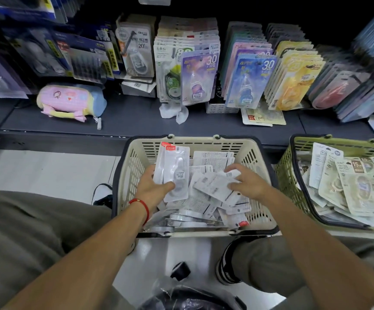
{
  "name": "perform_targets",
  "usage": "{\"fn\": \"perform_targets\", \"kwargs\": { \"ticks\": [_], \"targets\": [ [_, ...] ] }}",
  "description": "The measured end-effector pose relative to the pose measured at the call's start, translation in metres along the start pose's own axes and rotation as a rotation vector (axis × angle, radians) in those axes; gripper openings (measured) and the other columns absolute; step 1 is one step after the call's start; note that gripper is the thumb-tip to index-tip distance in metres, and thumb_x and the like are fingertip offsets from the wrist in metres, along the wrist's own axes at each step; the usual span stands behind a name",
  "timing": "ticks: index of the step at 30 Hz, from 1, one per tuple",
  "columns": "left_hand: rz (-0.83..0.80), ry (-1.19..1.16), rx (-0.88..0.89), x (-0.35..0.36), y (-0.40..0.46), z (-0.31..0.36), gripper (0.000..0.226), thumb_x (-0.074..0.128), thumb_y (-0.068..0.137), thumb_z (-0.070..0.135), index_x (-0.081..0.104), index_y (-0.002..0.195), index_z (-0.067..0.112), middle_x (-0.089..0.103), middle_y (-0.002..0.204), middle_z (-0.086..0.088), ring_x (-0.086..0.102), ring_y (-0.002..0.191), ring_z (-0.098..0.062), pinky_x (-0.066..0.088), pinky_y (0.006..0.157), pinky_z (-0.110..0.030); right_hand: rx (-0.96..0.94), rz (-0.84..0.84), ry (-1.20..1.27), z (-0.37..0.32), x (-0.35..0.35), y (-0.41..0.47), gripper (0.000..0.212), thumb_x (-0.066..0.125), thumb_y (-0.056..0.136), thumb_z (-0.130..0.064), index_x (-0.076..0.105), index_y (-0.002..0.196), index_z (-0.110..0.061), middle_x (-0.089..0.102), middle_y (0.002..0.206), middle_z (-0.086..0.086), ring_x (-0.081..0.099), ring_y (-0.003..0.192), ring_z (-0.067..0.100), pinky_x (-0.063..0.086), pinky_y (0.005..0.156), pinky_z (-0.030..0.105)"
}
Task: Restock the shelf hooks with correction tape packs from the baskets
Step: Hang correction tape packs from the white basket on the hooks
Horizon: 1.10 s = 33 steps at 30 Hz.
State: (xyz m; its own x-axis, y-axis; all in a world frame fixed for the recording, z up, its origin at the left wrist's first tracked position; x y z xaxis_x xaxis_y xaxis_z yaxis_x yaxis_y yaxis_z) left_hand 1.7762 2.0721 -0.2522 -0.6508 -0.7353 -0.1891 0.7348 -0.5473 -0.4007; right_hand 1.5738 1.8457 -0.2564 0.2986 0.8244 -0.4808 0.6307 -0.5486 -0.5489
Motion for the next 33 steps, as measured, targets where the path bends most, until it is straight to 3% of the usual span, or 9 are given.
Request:
{"fn": "perform_targets", "kwargs": {
  "ticks": [4, 10, 14, 19, 23, 26, 28, 31, 33],
  "targets": [
    [-0.039, 0.039, 0.047, 0.005, -0.003, 0.007, 0.067, 0.084, 0.079, 0.000, 0.056, 0.133, 0.028, 0.070, 0.110, 0.008, 0.066, 0.099, -0.005, 0.051, 0.070, -0.020, -0.033, -0.048, 0.278, -0.033, -0.012, -0.002, 0.011, 0.073, 0.094, -0.006, 0.083, 0.100, -0.007, 0.060, 0.136, -0.002, 0.070, 0.098, 0.018, 0.057, 0.072, 0.022],
    [-0.074, 0.019, 0.046, 0.007, -0.004, 0.010, 0.069, 0.084, 0.080, 0.000, 0.055, 0.135, 0.028, 0.069, 0.109, 0.010, 0.065, 0.094, 0.002, 0.051, 0.058, -0.007, -0.235, -0.085, 0.360, -0.066, -0.020, -0.013, 0.020, 0.082, 0.090, -0.019, 0.080, 0.106, -0.008, 0.080, 0.096, 0.012, 0.071, 0.076, 0.018, 0.054, 0.072, 0.022],
    [-0.138, -0.044, 0.010, 0.013, -0.007, 0.010, 0.070, 0.083, 0.079, -0.003, 0.057, 0.135, 0.032, 0.074, 0.111, 0.001, 0.073, 0.100, -0.017, 0.064, 0.071, -0.033, -0.207, 0.087, 0.341, -0.068, -0.017, -0.007, 0.036, 0.068, 0.102, -0.032, 0.069, 0.095, 0.003, 0.066, 0.058, 0.014, 0.042, 0.043, 0.018, 0.035, 0.039, 0.021],
    [-0.309, -0.312, -0.164, 0.033, -0.016, -0.001, 0.053, 0.066, 0.089, -0.008, 0.064, 0.130, 0.025, 0.077, 0.117, -0.009, 0.076, 0.100, -0.027, 0.061, 0.081, -0.047, -0.124, 0.160, 0.210, -0.066, 0.013, -0.007, 0.034, 0.063, 0.103, -0.037, 0.069, 0.090, -0.006, 0.065, 0.053, 0.015, 0.044, 0.034, 0.014, 0.032, 0.039, 0.023],
    [-0.339, -0.344, -0.187, 0.035, -0.018, -0.004, 0.056, 0.083, 0.087, 0.012, 0.060, 0.137, 0.025, 0.076, 0.124, -0.007, 0.073, 0.114, -0.030, 0.058, 0.097, -0.055, -0.135, 0.234, 0.113, -0.066, 0.029, -0.003, 0.048, 0.059, 0.104, -0.043, 0.063, 0.094, 0.004, 0.064, 0.047, 0.010, 0.049, 0.032, 0.010, 0.038, 0.042, 0.019],
    [-0.278, -0.277, -0.173, 0.030, -0.016, -0.006, 0.069, 0.090, 0.078, 0.009, 0.059, 0.138, 0.023, 0.077, 0.119, -0.006, 0.074, 0.111, -0.031, 0.060, 0.093, -0.057, -0.139, 0.183, 0.226, -0.061, 0.038, 0.005, 0.051, 0.056, 0.104, -0.049, 0.063, 0.097, 0.001, 0.074, 0.067, 0.013, 0.059, 0.043, 0.018, 0.043, 0.043, 0.024],
    [-0.201, -0.286, -0.189, 0.023, -0.014, -0.009, 0.064, 0.089, 0.078, 0.008, 0.062, 0.134, 0.023, 0.079, 0.115, -0.006, 0.076, 0.106, -0.032, 0.061, 0.088, -0.060, -0.106, 0.238, 0.244, -0.044, 0.034, 0.014, 0.040, 0.053, 0.107, -0.045, 0.068, 0.107, -0.008, 0.077, 0.105, 0.012, 0.072, 0.076, 0.021, 0.055, 0.057, 0.026],
    [-0.099, -0.294, -0.207, 0.007, -0.009, -0.014, 0.062, 0.089, 0.078, 0.009, 0.061, 0.132, 0.023, 0.078, 0.116, -0.006, 0.075, 0.106, -0.031, 0.060, 0.091, -0.059, -0.031, 0.173, -0.295, -0.002, 0.036, 0.025, 0.045, 0.057, 0.107, -0.027, 0.051, 0.149, -0.013, 0.054, 0.152, 0.010, 0.052, 0.136, 0.028, 0.048, 0.105, 0.034],
    [-0.059, -0.308, -0.212, -0.001, -0.009, -0.016, 0.065, 0.089, 0.078, 0.008, 0.059, 0.133, 0.022, 0.077, 0.118, -0.007, 0.075, 0.106, -0.030, 0.062, 0.088, -0.055, 0.024, 0.109, -0.555, 0.025, 0.044, 0.027, 0.056, 0.059, 0.105, -0.021, 0.040, 0.157, -0.016, 0.049, 0.154, 0.012, 0.044, 0.142, 0.030, 0.041, 0.115, 0.040]
  ]
}}
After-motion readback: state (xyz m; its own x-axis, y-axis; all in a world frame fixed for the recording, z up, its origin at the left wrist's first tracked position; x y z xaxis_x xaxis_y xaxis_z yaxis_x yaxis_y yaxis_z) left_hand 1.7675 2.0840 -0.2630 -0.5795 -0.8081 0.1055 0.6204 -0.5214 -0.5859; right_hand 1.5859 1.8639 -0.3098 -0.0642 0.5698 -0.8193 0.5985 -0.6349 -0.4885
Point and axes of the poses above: each hand's wrist, its own y-axis towards the middle knuckle, its own x-axis out of the palm, z = x × y, the point moved 7 cm from there along y, towards the middle knuckle
